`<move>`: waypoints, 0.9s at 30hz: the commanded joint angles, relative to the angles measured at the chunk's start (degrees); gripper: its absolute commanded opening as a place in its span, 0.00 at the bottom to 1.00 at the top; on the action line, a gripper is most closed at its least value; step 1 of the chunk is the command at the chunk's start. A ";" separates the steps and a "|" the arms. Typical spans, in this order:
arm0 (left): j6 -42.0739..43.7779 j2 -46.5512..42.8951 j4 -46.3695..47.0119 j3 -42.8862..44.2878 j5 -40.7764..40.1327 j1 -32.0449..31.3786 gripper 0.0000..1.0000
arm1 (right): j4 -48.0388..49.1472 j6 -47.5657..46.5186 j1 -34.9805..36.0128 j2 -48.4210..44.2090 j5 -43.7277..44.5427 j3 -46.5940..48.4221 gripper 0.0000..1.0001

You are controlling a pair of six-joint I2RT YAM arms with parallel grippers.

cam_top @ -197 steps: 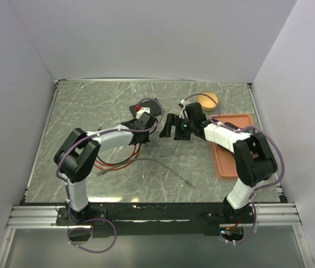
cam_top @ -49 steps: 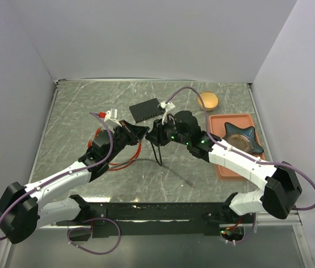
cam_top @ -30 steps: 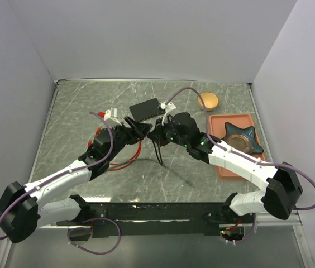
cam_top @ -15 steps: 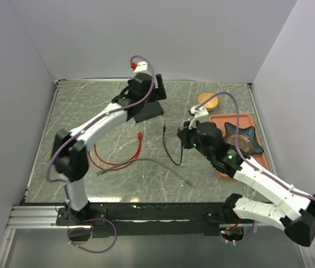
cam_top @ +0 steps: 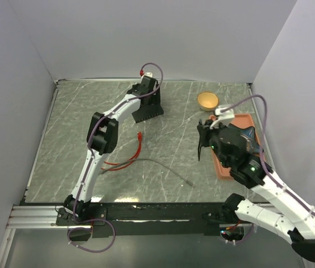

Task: Insert the plug into the switch port

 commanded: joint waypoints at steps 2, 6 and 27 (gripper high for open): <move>3.40 1.91 0.93 3.00 2.45 2.14 0.96 | 1.35 0.46 -0.22 8.81 -3.60 -1.91 0.00; 4.28 0.95 1.54 -0.85 5.44 2.76 0.96 | 3.46 0.55 -0.31 12.95 -7.03 -3.32 0.00; -1.87 -20.85 15.96 -43.32 12.74 1.18 0.90 | 5.75 -1.12 -0.13 29.57 -19.42 -0.16 0.00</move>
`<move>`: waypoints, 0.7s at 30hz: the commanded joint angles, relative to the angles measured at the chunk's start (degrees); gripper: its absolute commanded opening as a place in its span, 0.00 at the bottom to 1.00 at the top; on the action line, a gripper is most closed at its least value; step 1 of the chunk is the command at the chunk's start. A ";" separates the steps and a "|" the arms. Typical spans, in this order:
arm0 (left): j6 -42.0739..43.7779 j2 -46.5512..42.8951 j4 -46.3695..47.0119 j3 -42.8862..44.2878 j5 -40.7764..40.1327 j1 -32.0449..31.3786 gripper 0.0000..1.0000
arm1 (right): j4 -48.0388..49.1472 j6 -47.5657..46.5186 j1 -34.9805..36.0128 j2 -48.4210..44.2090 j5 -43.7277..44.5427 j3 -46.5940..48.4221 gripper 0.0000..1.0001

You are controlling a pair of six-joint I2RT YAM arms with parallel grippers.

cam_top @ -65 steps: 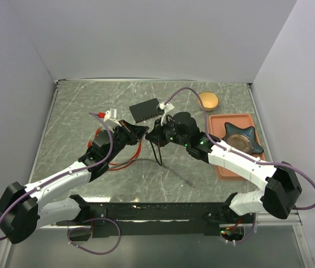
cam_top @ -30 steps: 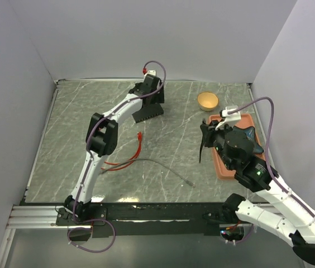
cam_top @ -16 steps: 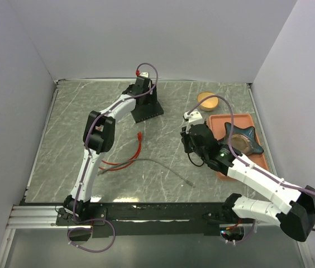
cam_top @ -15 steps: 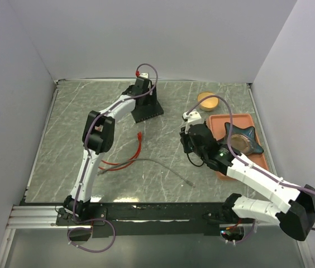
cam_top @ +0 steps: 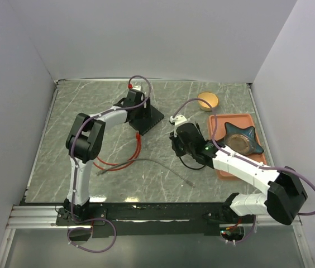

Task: Insert the plug into the switch port

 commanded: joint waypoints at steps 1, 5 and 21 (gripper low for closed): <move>1.10 -1.77 -1.26 -5.03 2.71 -2.19 0.90 | 2.12 -0.59 -0.22 2.27 -1.92 3.36 0.00; 2.42 -1.15 -1.88 -4.59 2.89 -3.85 0.89 | 1.86 -1.21 -0.22 5.35 -2.97 5.03 0.00; -2.50 -14.59 6.64 -24.27 5.34 -7.99 0.91 | 1.86 -1.65 -0.22 19.85 -6.58 7.58 0.00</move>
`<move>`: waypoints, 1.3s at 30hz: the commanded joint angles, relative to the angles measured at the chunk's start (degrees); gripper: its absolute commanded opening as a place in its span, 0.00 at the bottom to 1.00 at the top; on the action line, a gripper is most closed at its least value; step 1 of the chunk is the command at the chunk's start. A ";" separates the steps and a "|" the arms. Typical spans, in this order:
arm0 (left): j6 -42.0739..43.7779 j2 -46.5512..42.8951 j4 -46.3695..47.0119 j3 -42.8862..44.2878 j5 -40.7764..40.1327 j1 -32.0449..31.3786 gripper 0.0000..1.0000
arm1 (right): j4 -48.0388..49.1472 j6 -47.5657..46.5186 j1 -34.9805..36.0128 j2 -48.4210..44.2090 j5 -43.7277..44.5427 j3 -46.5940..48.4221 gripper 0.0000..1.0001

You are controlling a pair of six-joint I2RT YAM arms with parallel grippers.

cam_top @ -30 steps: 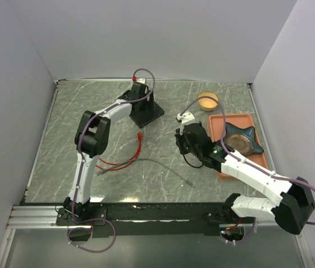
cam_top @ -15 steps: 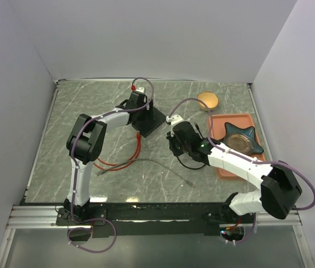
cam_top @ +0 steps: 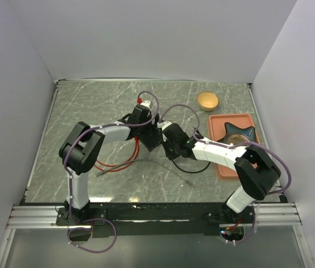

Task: Insert the plug into the switch port

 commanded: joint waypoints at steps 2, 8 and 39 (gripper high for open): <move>-2.18 -6.75 -2.35 -7.84 1.80 -0.04 0.92 | 1.75 -0.73 -0.22 2.61 -1.33 3.04 0.00; -4.20 -10.90 0.81 -10.22 -0.30 1.81 0.94 | 3.95 -1.70 -0.22 4.64 -4.94 3.48 0.00; -2.97 -3.08 19.79 -11.99 15.33 7.35 0.89 | -0.89 -0.56 -0.48 16.51 -0.11 12.97 0.00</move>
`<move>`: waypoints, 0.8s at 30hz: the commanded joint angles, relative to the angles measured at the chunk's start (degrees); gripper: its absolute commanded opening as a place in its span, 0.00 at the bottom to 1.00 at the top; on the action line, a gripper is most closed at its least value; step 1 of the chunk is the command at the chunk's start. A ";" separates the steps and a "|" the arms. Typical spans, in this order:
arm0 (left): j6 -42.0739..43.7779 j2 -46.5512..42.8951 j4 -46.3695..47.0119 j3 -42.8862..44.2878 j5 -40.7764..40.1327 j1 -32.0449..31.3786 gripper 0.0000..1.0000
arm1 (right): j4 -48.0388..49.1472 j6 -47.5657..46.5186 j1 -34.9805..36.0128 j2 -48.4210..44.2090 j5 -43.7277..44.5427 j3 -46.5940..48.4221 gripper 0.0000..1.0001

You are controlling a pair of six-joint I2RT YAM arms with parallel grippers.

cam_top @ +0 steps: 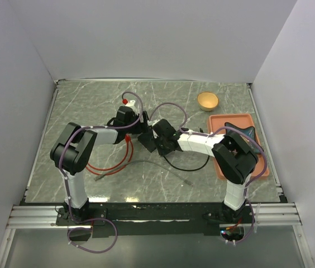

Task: Insert the plug into the switch port

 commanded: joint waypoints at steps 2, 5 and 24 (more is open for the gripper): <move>1.12 1.58 2.66 0.95 5.57 -0.15 0.88 | 0.08 0.80 -0.66 0.98 1.97 1.64 0.00; 1.65 1.58 2.92 0.87 5.93 -0.15 0.87 | -0.27 1.06 -0.92 0.90 2.85 1.65 0.00; 2.09 2.19 3.54 0.25 9.09 -0.24 0.82 | 3.86 2.03 -1.36 -2.00 2.94 0.85 0.00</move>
